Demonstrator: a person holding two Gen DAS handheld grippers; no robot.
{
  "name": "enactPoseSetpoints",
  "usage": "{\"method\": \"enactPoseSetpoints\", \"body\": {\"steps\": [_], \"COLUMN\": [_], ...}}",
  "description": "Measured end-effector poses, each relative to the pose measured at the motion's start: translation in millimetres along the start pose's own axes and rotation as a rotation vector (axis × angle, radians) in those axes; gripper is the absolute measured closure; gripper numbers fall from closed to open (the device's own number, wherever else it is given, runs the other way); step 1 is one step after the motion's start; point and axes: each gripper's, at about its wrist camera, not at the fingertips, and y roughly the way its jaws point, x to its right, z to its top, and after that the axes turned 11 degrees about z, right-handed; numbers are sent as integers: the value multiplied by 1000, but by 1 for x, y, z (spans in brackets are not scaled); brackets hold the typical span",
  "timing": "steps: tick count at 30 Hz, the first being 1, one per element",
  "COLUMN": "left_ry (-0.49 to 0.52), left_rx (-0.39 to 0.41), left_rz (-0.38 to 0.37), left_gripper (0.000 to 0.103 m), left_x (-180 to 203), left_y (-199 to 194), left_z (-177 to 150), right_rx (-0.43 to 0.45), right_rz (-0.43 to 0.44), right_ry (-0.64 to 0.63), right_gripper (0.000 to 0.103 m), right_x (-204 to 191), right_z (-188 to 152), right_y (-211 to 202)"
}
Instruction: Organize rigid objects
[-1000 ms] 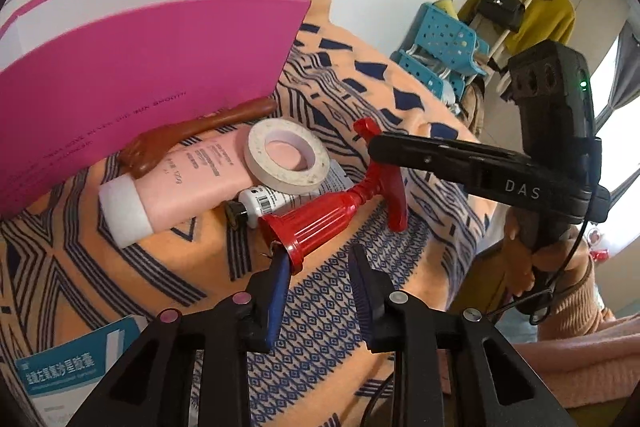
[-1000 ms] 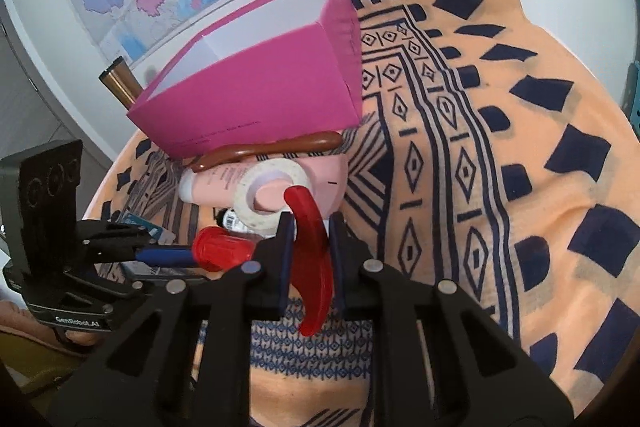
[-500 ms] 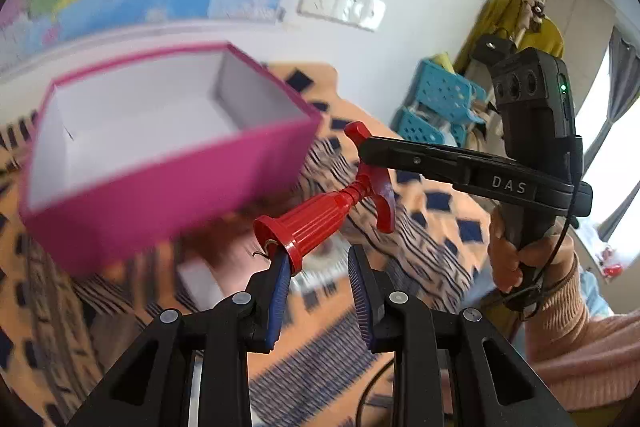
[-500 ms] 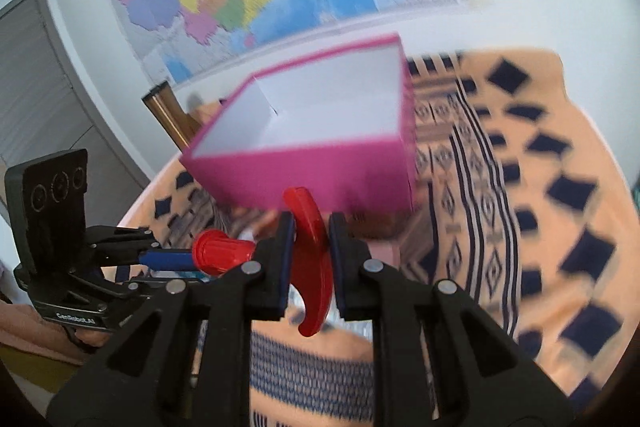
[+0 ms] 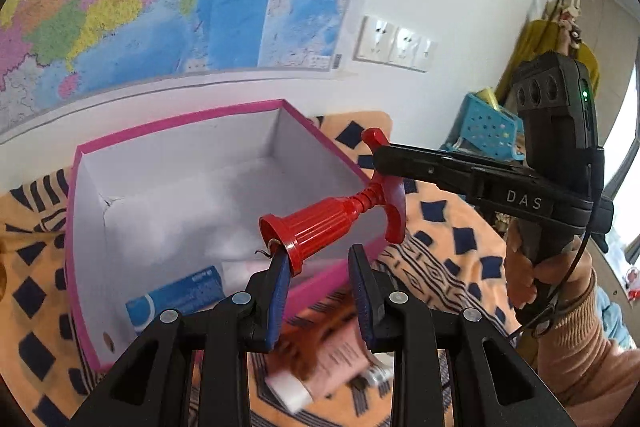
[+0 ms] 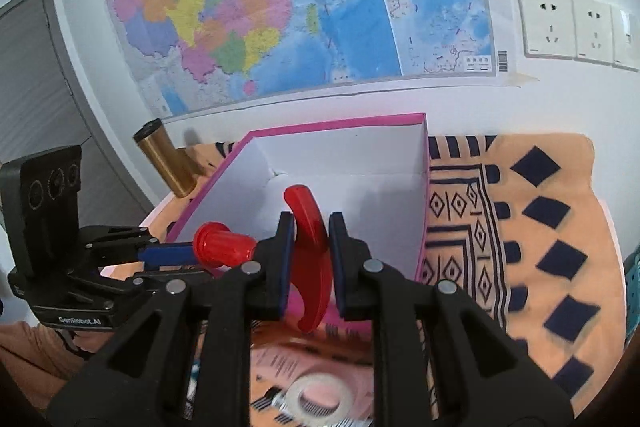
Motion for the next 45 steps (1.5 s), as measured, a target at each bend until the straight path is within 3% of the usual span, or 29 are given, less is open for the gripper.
{"method": "enactPoseSetpoints", "body": {"steps": [9,24,26,31,38,41,45], "left_ry": [-40,-64,-67,-88,-91,-59,-48], "left_rx": [-100,-167,-169,-125,13,45,20], "left_rz": [54,53,66,124,83,33,2], "left_gripper": [75,75,71,64,56,42,42], "left_x": [-15,-21,-20,-24,-29,-23,-19], "left_y": [53,81,82,71,16,0,-2], "left_z": [8,11,12,11,-14,-32,-57], "right_rx": [-92,-188,-196,-149,-16,-8,-63], "right_rz": [-34,-103,-123,-172,-60,-26,-16], "right_ry": [66,84,76,52,24,19,29], "right_gripper": [84,82,82,61,59,58,58], "right_x": [39,57,56,47,23,17,14], "right_z": [10,6,6,9,-9,-28,-56], "right_y": [50,78,80,70,13,-6,-8]}}
